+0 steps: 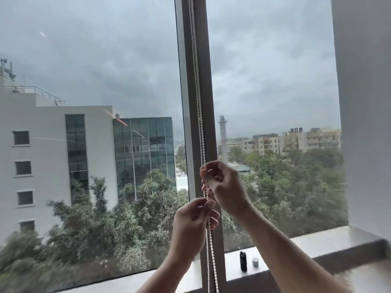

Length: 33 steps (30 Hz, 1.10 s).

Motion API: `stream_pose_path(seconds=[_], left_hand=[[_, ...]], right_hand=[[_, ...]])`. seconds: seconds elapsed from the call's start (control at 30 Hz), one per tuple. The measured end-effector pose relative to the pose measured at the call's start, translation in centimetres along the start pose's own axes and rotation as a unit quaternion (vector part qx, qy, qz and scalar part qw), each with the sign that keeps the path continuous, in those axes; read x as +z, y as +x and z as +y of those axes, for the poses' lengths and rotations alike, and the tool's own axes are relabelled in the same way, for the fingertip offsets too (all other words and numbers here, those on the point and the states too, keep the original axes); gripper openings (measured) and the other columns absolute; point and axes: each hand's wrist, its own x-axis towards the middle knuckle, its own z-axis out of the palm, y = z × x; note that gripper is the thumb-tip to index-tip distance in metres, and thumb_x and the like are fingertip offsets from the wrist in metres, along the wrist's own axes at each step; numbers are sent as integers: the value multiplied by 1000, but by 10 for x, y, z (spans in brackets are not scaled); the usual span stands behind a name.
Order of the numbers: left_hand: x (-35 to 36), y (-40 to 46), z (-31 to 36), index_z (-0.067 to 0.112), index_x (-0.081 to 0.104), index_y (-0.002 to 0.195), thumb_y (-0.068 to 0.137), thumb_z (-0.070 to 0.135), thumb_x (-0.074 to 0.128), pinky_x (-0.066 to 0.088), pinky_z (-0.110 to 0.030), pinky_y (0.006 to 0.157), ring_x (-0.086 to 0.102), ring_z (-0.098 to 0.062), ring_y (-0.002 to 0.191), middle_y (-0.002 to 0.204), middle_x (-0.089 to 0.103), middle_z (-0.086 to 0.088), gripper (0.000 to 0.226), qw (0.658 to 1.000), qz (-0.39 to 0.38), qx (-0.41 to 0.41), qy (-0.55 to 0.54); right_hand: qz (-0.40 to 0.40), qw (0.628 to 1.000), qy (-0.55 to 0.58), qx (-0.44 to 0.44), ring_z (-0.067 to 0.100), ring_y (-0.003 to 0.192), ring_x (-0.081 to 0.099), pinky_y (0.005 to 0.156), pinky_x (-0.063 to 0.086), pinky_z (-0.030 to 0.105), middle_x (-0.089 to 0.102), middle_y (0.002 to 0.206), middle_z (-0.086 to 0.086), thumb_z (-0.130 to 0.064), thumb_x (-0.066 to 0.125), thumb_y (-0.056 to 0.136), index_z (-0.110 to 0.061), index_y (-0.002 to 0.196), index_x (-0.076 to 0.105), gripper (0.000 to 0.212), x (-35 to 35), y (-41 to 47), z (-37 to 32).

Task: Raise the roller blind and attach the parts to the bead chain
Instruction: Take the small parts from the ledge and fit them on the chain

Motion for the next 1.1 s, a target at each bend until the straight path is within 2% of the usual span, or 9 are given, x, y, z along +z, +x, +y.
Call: stream_pose_path(seconds=[0.1, 0.2, 0.3, 0.4, 0.5, 0.6, 0.7, 0.93, 1.1], left_hand=[[-1, -17, -28, 18, 76, 83, 89, 22, 66, 53, -30, 53, 65, -20, 57, 68, 74, -12, 12, 998, 2, -48, -29], [-2, -41, -58, 20, 76, 82, 79, 32, 68, 52, -29, 49, 64, -20, 56, 66, 73, -11, 14, 995, 5, -87, -50], [-1, -61, -88, 12, 74, 89, 86, 17, 69, 51, -28, 49, 64, -20, 56, 67, 72, -11, 7, 992, 7, -117, -48], [3, -82, -113, 8, 73, 90, 89, 10, 67, 52, -27, 50, 64, -18, 55, 66, 72, -10, 7, 987, 11, -149, -50], [7, -101, -138, 9, 75, 79, 88, 9, 67, 50, -25, 50, 64, -19, 54, 66, 71, -11, 11, 981, 26, -183, -62], [11, -120, -161, 6, 75, 74, 86, 6, 68, 50, -24, 49, 63, -20, 53, 62, 70, -12, 13, 970, 57, -224, -75], [17, -141, -181, 5, 74, 72, 85, 3, 67, 50, -23, 48, 62, -17, 51, 60, 69, -12, 15, 961, 76, -254, -75], [38, -185, -215, -6, 72, 70, 83, -15, 64, 47, -23, 41, 58, -19, 40, 55, 66, -21, 18, 934, 120, -330, -72], [46, -211, -232, -2, 74, 64, 82, -16, 66, 49, -26, 44, 59, -22, 42, 54, 66, -22, 24, 932, 118, -342, -35]], right_hand=[[1, 1000, -20, 13, 5, 65, 59, 64, 54, 29, 66, 76, -2, -15, 68, 91, -20, 89, 65, 6, 2, -20, 26], [3, 999, -21, 45, 11, 64, 63, 65, 56, 32, 69, 75, 1, -16, 71, 89, -20, 87, 67, 6, -1, -44, 60], [-8, 997, -7, 78, 16, 60, 65, 63, 56, 39, 70, 68, 2, -21, 72, 89, -21, 83, 68, 7, -4, -65, 93], [-11, 993, -11, 116, 17, 59, 65, 62, 56, 38, 70, 66, 5, -35, 69, 89, -24, 81, 68, 13, -9, -88, 131], [15, 985, -55, 165, 22, 61, 65, 62, 56, 42, 70, 66, 5, -29, 69, 89, -24, 79, 68, 11, -20, -108, 171], [40, 968, -130, 212, 15, 62, 64, 57, 51, 25, 68, 64, -4, -19, 70, 90, -26, 79, 67, 14, -36, -124, 211], [49, 941, -212, 260, 22, 76, 68, 64, 46, 25, 69, 75, -3, -21, 70, 89, -20, 88, 66, 4, -49, -137, 248], [-27, 873, -386, 296, 32, 111, 53, 96, 41, 40, 65, 109, 11, -38, 68, 88, -10, 123, 60, 46, -63, -135, 312], [-78, 831, -476, 277, 33, 118, 49, 97, 41, 43, 60, 124, 12, -52, 63, 87, -13, 127, 60, 56, -58, -123, 339]])
